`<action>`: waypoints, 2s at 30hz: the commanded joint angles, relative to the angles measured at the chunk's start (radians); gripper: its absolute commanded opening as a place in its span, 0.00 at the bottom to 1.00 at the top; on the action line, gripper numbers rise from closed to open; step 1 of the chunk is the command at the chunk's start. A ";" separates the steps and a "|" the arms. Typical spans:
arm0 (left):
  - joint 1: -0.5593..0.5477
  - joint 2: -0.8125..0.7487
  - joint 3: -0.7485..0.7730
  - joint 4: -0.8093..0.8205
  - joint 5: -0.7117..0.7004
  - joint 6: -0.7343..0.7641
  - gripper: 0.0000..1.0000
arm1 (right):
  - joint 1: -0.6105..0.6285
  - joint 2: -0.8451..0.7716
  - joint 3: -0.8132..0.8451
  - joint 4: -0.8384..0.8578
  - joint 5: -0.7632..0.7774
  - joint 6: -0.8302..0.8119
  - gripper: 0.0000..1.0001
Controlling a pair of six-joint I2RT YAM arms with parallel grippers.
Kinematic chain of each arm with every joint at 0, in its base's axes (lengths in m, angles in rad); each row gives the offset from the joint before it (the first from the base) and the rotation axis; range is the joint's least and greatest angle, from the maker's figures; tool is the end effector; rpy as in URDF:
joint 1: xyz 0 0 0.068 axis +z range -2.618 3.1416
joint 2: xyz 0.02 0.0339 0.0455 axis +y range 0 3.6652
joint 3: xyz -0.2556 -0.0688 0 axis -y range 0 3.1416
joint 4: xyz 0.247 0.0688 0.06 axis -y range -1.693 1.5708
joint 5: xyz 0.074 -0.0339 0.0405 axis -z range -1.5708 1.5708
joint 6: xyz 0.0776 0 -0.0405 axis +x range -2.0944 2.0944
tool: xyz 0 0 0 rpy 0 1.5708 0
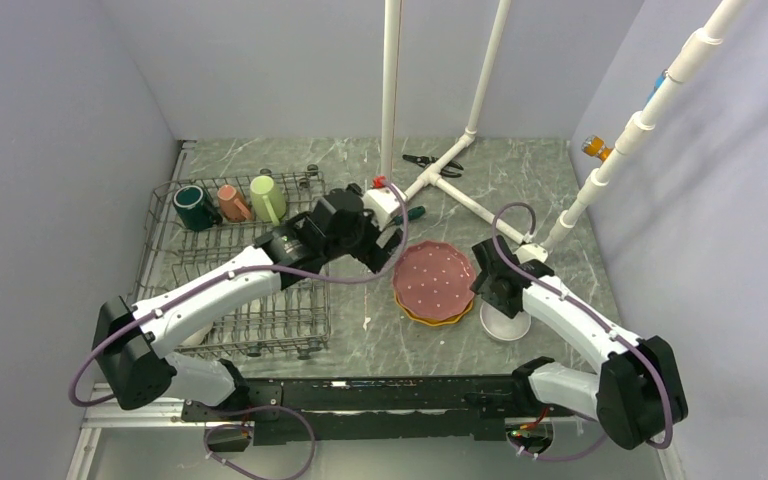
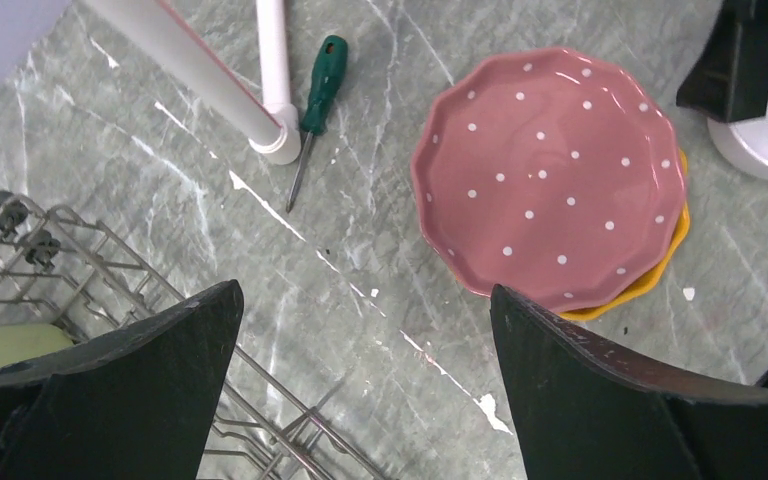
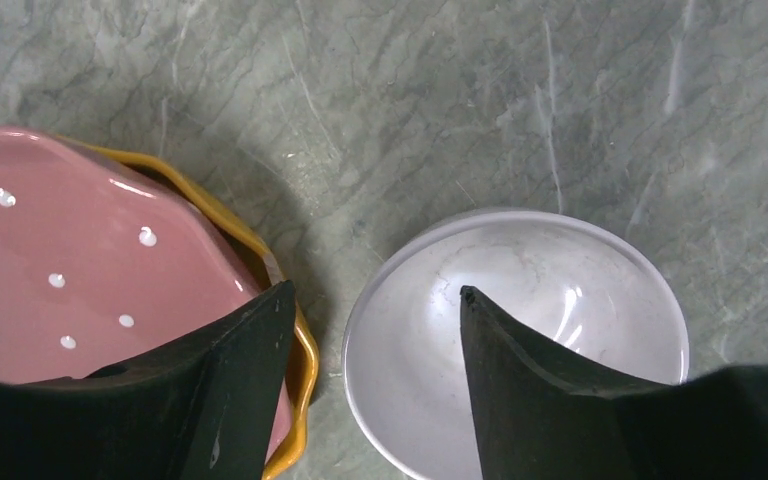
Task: Load the mixed dishes into the dish rack
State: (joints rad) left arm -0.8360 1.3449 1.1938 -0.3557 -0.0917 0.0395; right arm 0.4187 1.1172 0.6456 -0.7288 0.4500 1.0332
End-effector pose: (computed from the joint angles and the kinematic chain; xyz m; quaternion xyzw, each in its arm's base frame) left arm 0.2387 -0.2536 0.3113 0.3439 0.7896 -0.1601 0.4824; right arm 0.2032 0.0535 0.1504 0.3289 0.9008 -0.0448 0.2798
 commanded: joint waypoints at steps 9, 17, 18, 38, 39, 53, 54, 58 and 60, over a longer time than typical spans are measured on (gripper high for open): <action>-0.112 0.008 0.024 0.025 -0.131 0.107 0.99 | -0.047 0.000 -0.077 0.105 0.021 0.191 0.40; -0.112 0.000 0.014 0.032 -0.128 0.107 0.99 | -0.057 -0.182 -0.117 0.094 0.088 0.246 0.07; -0.112 0.001 0.017 0.028 -0.123 0.103 0.99 | -0.056 -0.226 -0.114 0.089 0.100 0.237 0.04; 0.174 -0.058 -0.099 0.427 0.828 -0.414 0.99 | -0.058 -0.432 -0.219 1.277 -0.619 0.628 0.00; 0.174 -0.067 -0.106 0.428 0.809 -0.406 0.99 | -0.055 -0.397 -0.219 1.316 -0.627 0.675 0.00; 0.101 -0.163 -0.096 0.253 0.434 -0.145 0.99 | 0.139 -0.077 -0.077 1.418 -0.560 0.868 0.00; 0.088 -0.157 -0.090 0.235 0.407 -0.130 0.99 | 0.145 -0.057 -0.068 1.429 -0.558 0.873 0.00; 0.055 -0.136 -0.070 0.187 0.322 -0.111 0.99 | 0.156 -0.027 -0.038 1.419 -0.553 0.870 0.00; 0.050 -0.134 -0.063 0.177 0.299 -0.106 0.99 | 0.159 -0.022 -0.037 1.423 -0.548 0.880 0.00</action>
State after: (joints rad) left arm -0.7753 1.2030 1.0798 -0.1329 0.3119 -0.1169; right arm 0.5701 1.0943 0.5491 0.5709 -0.0986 1.8595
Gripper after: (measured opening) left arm 0.993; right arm 0.040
